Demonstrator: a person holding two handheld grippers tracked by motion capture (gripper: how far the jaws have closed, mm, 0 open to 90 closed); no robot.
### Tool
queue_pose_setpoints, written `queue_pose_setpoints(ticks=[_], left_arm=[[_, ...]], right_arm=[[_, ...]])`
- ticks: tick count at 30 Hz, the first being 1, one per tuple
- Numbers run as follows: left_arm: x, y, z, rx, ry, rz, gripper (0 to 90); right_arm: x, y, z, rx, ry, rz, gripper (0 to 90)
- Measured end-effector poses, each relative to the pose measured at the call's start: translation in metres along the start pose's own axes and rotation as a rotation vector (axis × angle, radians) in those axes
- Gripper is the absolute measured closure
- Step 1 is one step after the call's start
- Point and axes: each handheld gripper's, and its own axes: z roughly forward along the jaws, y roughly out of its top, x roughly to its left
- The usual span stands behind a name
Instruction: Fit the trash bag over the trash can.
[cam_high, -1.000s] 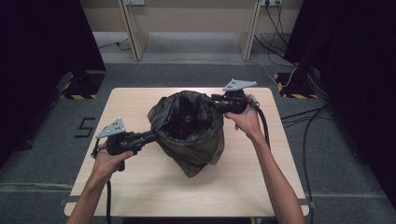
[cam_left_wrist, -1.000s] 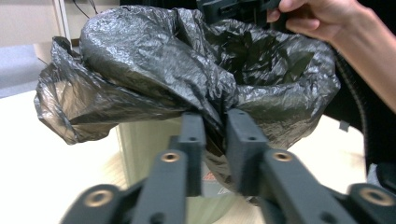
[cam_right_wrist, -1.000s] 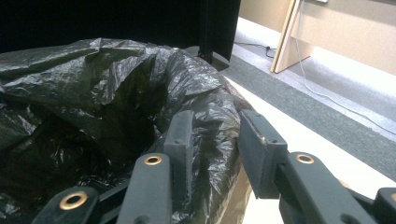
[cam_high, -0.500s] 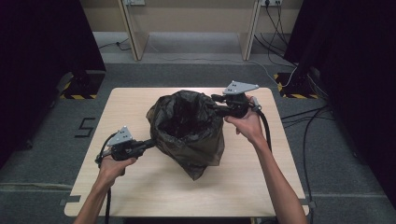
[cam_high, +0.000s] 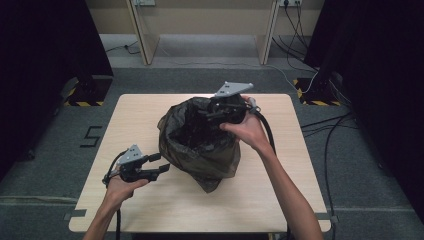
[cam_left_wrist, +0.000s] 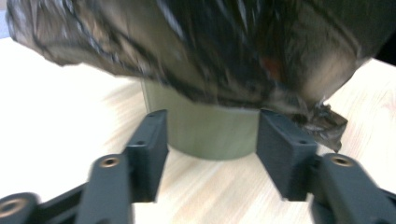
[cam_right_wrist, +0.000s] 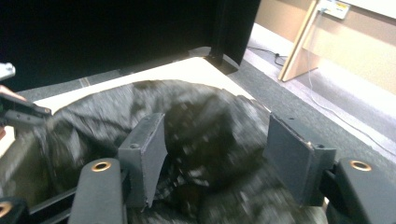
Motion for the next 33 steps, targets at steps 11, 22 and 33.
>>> queue_pose_setpoints(ticks=[11,22,33], left_arm=[[-0.001,-0.035,0.007,0.117,0.044,-0.017,29.2],[-0.001,-0.049,0.013,0.171,0.035,-0.010,27.1],[0.003,-0.061,0.018,0.224,0.037,-0.019,25.8]], right_arm=[[0.017,0.008,0.066,0.129,0.072,-0.035,37.4],[0.016,-0.016,0.097,0.264,0.085,-0.031,38.6],[0.019,-0.012,0.090,0.237,0.092,-0.017,37.5]])
